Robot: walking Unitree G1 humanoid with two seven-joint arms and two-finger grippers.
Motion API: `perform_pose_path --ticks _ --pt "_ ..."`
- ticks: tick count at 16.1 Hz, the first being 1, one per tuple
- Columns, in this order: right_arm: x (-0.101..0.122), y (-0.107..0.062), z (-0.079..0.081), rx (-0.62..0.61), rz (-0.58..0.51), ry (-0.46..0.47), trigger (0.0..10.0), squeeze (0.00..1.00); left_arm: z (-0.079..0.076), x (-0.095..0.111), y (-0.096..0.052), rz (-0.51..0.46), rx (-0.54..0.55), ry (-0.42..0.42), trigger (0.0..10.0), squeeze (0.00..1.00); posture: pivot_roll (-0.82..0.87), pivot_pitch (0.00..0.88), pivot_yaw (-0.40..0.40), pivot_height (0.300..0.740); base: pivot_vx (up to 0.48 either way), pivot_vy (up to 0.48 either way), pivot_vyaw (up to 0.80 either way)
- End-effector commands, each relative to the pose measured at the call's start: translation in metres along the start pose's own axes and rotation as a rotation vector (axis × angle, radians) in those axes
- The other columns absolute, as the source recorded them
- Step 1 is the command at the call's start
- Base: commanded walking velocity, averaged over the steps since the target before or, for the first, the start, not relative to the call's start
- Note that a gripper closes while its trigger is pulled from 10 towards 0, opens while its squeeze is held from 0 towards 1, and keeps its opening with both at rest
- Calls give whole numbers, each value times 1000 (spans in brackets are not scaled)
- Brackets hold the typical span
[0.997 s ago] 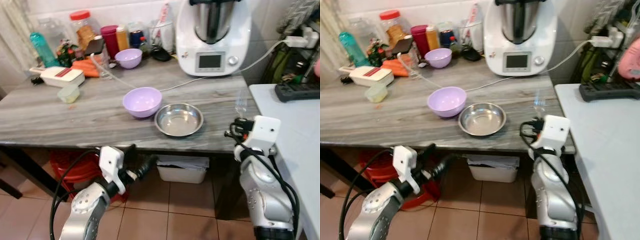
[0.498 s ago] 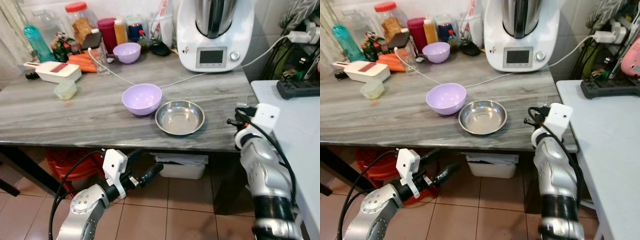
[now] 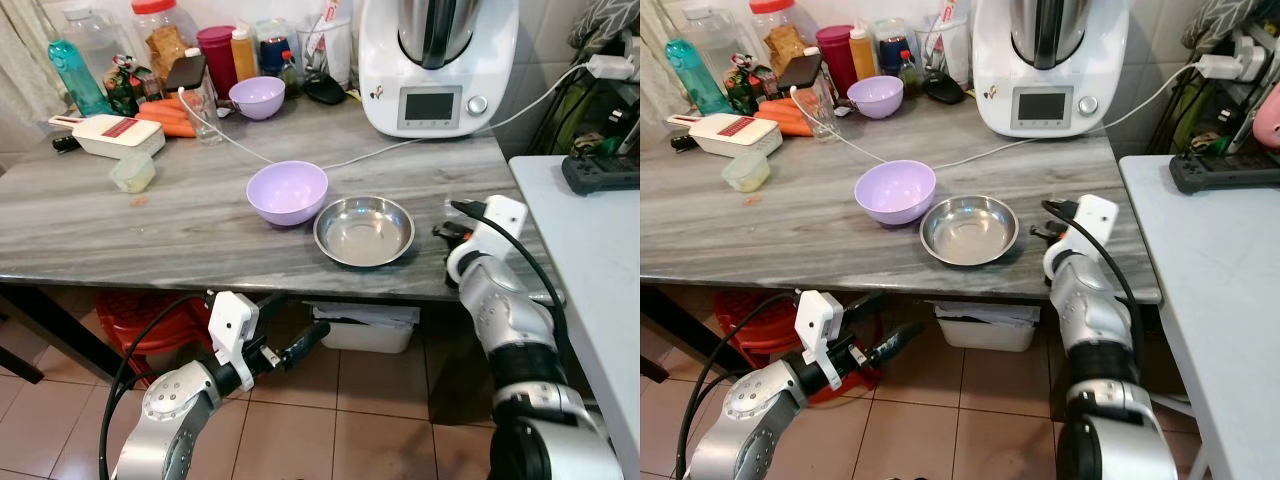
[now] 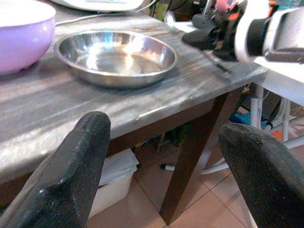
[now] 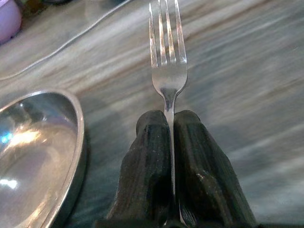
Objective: Setting the table
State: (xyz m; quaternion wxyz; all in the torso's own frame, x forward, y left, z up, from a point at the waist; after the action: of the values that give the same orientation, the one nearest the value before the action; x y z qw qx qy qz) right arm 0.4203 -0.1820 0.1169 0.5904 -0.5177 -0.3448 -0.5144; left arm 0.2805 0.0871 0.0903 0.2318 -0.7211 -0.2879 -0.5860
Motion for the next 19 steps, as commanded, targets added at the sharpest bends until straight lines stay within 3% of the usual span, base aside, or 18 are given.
perform_pose_path --ticks 1,11,12,13,14,16,17,19 --pt "5 4 10 29 -14 0 10000 0 1 2 -3 9 -1 21 10000 0 -36 102 116 740 0 0 0" --pt "-5 13 19 90 16 -35 10000 0 -6 5 3 4 -39 30 10000 0 -35 100 119 740 0 0 0" --pt "-5 14 21 96 18 -39 10000 227 -7 5 3 3 -39 31 10000 0 -33 99 119 740 0 0 0" --pt "-6 14 22 99 21 -35 10000 286 -8 5 3 4 -39 32 10000 0 -33 98 119 740 0 0 0" --pt "-6 14 23 100 22 -33 10000 604 -8 5 3 5 -38 33 10000 0 -33 98 118 740 0 0 0" --pt "-6 15 23 102 20 -33 10000 792 -8 4 3 5 -36 33 10000 0 -32 96 117 740 0 0 0" --pt "-6 15 23 102 20 -34 10000 961 -8 4 4 5 -35 33 10000 0 -31 94 116 740 0 0 0" --pt "-5 16 23 102 20 -35 10000 1000 -9 4 4 4 -35 33 10000 0 -31 89 114 740 0 0 0"
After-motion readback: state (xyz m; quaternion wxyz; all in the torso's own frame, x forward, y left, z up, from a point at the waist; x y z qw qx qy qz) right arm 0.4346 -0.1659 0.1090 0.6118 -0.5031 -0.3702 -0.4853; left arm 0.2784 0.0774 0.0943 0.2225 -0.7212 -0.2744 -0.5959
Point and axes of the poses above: a point about 5 cm out from each wrist's last joint towards the gripper, its own y axis pointing out of the wrist towards the gripper, its own x axis along the axis of the wrist's last joint, z = x × y, the point moved 5 cm from there along y, pointing out of the wrist towards the gripper, and after that the axes turned 4 degrees about -y, right-handed, at the moved point
